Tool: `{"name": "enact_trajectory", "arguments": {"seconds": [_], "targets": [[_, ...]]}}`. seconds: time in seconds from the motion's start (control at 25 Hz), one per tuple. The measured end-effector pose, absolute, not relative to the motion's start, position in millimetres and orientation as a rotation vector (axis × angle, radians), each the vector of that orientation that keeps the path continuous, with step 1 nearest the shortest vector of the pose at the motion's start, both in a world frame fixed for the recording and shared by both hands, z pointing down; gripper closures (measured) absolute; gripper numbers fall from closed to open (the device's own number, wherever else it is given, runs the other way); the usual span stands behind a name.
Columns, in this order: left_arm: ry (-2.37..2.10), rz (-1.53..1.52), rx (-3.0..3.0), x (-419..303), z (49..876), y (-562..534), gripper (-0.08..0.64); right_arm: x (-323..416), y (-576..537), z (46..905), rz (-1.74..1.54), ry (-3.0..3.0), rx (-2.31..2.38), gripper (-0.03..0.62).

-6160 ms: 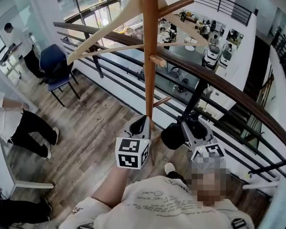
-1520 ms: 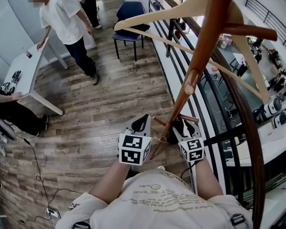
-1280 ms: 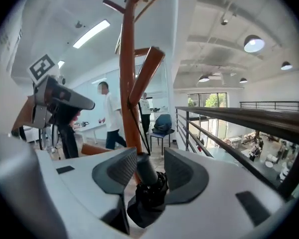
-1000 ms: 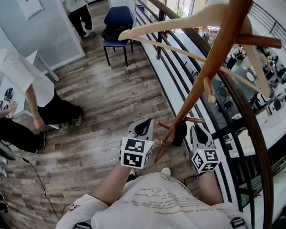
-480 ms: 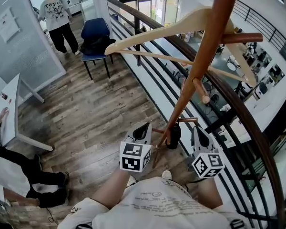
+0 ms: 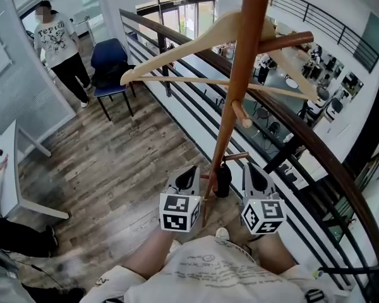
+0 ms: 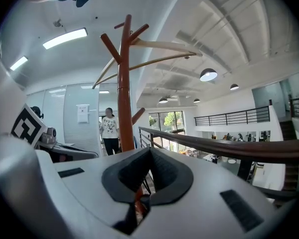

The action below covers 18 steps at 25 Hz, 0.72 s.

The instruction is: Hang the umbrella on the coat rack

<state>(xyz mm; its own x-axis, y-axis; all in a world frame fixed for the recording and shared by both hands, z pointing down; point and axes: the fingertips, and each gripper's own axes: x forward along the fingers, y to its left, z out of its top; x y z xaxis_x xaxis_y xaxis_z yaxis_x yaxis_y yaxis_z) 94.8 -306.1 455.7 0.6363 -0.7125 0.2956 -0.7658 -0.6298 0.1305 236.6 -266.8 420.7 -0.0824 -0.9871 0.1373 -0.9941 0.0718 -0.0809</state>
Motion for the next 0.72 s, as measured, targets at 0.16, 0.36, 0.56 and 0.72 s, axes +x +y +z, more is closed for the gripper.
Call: {"name": "enact_trajectory", "arguments": {"seconds": [0.16, 0.36, 0.56, 0.72], "targets": [[-1.186, 0.32, 2.621, 100.0, 454.8, -298.5, 0.557, 233.7, -259.3, 423.0, 0.24, -2.253, 2.079, 0.592], [-1.164, 0.338, 2.618, 106.9, 458.5, -296.2, 0.557, 235.8, -253.9, 428.7, 0.274, -2.255, 2.073, 0.592], [-1.148, 0.345, 2.625, 114.2, 462.8, -290.3, 0.557, 237.9, -248.6, 435.2, 0.285, -2.25, 2.066, 0.592], [-1.146, 0.346, 2.629, 117.2, 465.8, -286.2, 0.556, 237.5, -244.9, 438.8, 0.286, -2.259, 2.057, 0.592]]}}
